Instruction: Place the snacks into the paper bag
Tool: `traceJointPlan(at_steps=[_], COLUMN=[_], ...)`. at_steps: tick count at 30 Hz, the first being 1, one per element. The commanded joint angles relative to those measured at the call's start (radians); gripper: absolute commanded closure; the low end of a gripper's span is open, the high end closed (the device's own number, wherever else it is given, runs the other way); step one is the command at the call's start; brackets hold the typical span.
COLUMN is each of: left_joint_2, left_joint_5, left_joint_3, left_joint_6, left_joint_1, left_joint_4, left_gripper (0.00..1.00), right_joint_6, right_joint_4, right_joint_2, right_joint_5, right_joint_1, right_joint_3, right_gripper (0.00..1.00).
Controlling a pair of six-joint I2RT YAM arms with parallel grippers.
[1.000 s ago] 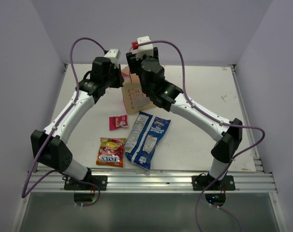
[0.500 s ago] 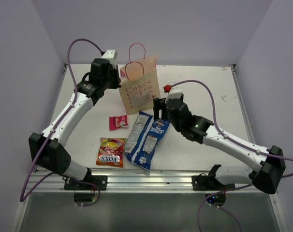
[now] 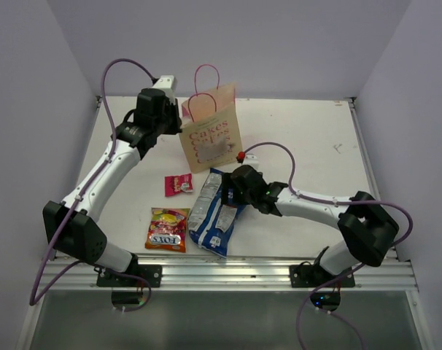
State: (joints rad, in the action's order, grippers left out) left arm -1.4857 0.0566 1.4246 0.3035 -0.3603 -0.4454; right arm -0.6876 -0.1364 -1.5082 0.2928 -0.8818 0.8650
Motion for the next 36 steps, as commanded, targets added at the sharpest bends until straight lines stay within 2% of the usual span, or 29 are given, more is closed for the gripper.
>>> traceJointPlan(at_steps=[1, 3, 8, 15, 16, 19, 20, 22, 23, 24, 27, 31, 34, 36], left_joint_2=[0.03, 0.03, 0.018, 0.021, 0.022, 0.025, 0.025, 0.025, 0.025, 0.025, 0.024, 0.025, 0.027, 0.03], left_joint_5=[-0.003, -0.001, -0.015, -0.018, -0.017, -0.014, -0.011, -0.011, -0.012, -0.018, -0.032, -0.05, -0.089, -0.122], left_joint_3=[-0.01, -0.009, -0.007, -0.006, -0.006, -0.001, -0.001, -0.001, -0.001, -0.001, 0.0, 0.0, 0.0, 0.0], left_joint_6=[-0.007, -0.009, -0.001, -0.003, -0.003, -0.007, -0.007, -0.007, -0.007, -0.006, -0.003, 0.0, 0.0, 0.0], left_joint_1=[0.006, 0.006, 0.007, 0.009, 0.011, 0.014, 0.014, 0.015, 0.017, 0.017, 0.017, 0.017, 0.017, 0.017], left_joint_4=[-0.042, -0.042, -0.039, -0.039, -0.039, -0.041, -0.041, -0.041, -0.039, -0.039, -0.036, -0.029, -0.021, -0.013], left_gripper=[1.0, 1.0, 1.0, 1.0, 1.0, 1.0, 1.0, 1.0, 1.0, 1.0, 1.0, 1.0, 1.0, 1.0], right_joint_6=[-0.093, -0.07, -0.026, 0.002, 0.005, 0.016, 0.02, 0.04, 0.043, 0.048, 0.089, 0.219, 0.368, 0.456], right_joint_4=[0.009, -0.032, -0.08, -0.123, -0.13, -0.123, -0.127, -0.152, -0.166, -0.208, -0.328, -0.488, -0.578, -0.54], right_joint_2=[0.012, 0.013, -0.078, -0.24, -0.251, -0.247, -0.236, -0.19, -0.172, -0.146, -0.022, 0.181, 0.198, 0.186], right_joint_5=[-0.015, -0.018, -0.137, -0.196, -0.199, -0.187, -0.176, -0.137, -0.12, -0.091, 0.023, 0.21, 0.391, 0.508], right_joint_1=[0.023, 0.023, 0.023, 0.02, 0.018, 0.02, 0.02, 0.02, 0.02, 0.02, 0.018, 0.02, 0.021, 0.026], right_joint_3=[-0.021, -0.014, 0.042, 0.095, 0.097, 0.08, 0.08, 0.088, 0.091, 0.097, 0.15, 0.354, 0.564, 0.674], right_gripper=[0.06, 0.01, 0.01, 0.02, 0.05, 0.45, 0.65, 0.81, 0.94, 1.0, 1.0, 1.0, 1.0, 1.0])
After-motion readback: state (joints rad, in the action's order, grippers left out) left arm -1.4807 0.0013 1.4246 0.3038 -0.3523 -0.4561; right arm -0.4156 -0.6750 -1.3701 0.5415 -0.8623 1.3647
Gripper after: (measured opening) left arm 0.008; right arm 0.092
